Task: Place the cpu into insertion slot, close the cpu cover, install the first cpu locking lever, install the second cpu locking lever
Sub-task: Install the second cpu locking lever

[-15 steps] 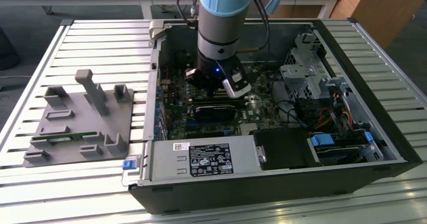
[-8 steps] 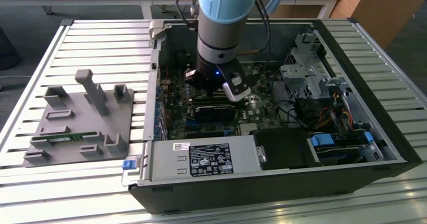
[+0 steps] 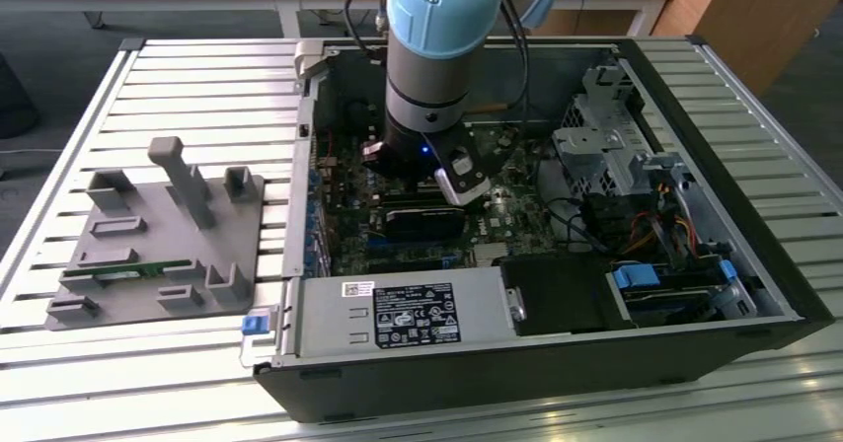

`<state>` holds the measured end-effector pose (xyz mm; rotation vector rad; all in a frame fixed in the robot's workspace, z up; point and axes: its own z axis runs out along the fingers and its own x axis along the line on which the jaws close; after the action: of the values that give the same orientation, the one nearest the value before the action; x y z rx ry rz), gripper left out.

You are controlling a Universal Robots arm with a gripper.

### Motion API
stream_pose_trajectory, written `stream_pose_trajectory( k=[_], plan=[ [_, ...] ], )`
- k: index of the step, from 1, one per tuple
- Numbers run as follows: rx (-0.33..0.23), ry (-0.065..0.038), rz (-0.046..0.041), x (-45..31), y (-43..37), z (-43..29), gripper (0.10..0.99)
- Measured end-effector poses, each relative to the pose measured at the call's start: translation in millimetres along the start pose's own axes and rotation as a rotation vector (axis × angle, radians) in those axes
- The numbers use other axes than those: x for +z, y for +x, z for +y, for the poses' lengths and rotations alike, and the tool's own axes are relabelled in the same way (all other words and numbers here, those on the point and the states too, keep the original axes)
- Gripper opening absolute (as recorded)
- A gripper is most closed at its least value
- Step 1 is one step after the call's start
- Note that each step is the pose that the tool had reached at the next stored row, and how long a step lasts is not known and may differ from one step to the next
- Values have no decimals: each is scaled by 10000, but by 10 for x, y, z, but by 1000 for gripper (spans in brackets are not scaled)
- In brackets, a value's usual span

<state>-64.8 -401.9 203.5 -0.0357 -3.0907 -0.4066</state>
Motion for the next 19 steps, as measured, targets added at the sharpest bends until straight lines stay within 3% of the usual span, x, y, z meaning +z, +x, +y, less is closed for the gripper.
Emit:
stream_pose_trajectory(
  k=[12, 13, 14, 19],
  plan=[
    [-7, -179, -4, 68, 19, -29, 106],
    [-10, -295, -1, 75, 18, -34, 106],
    [-11, -341, 0, 78, 18, -35, 106],
    [-12, -458, 4, 102, 18, -46, 106]
  ],
)
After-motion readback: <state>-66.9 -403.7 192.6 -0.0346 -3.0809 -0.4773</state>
